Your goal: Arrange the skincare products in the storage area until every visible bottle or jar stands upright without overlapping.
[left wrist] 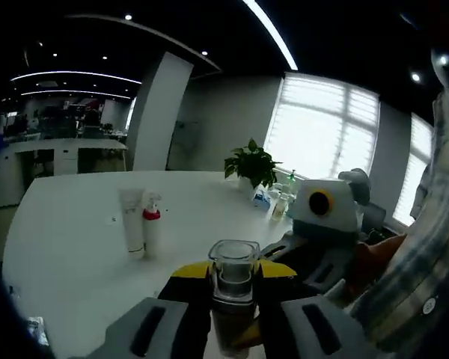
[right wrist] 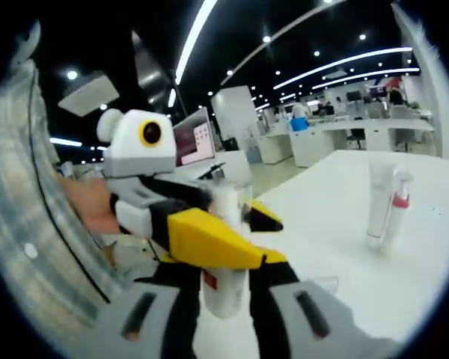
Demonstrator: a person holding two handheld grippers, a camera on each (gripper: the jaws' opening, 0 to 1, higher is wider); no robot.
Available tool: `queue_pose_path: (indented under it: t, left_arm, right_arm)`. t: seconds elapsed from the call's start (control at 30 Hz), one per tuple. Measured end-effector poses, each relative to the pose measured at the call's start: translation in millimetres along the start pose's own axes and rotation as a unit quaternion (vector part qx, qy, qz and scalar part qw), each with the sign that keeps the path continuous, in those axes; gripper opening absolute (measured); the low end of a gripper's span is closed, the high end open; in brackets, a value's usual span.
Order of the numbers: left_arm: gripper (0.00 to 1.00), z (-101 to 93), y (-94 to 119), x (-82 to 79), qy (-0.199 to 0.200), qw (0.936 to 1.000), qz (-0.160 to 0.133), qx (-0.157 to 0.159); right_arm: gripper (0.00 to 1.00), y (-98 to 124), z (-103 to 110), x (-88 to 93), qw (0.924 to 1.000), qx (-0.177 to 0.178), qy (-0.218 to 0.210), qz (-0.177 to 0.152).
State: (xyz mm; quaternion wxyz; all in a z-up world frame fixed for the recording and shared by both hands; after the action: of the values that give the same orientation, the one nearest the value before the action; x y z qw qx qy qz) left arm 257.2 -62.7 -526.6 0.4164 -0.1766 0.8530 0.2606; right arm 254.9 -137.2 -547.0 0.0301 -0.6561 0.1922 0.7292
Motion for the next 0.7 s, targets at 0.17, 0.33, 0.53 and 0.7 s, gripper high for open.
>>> queue_pose_path:
  t: [0.17,0.33,0.53,0.7]
  left_arm:
    - [0.25,7.4,4.7,1.8,-0.013,0.9997,0.002,-0.022]
    - [0.39,17.8,16.4,-3.3,0.005,0.9985,-0.028,-0.048]
    - [0.39,31.3,42.3,-3.2,0.023,0.9949,-0.057,-0.080]
    - [0.39,37.3,61.5,22.6,0.044,0.9920,-0.043,-0.110]
  right_arm:
    - [0.21,-8.6,-0.2,3.7,0.9999,0.003,0.006,0.011]
    - [0.21,-14.2,-7.6,7.1,0.9998,0.014,-0.001,0.018]
    - [0.22,-22.4,-34.4,11.0,0.9991,0.038,-0.001,0.021]
    - [0.22,-27.9,-66.8,7.5,0.9963,0.081,0.029,0.008]
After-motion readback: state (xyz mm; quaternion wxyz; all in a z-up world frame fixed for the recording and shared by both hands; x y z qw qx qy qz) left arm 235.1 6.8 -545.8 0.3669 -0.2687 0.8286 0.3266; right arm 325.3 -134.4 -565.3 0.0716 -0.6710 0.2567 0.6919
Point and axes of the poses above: the point that each gripper's makers call its tool centre point, and the gripper's own axes: y roughly backward along the fingers, z roughly to its left, x roughly out of its underside, the point moved 7 cm from there along y, roughly backward along the fingers, and after that the axes turned 13 degrees about y, right-handed, at the moved point
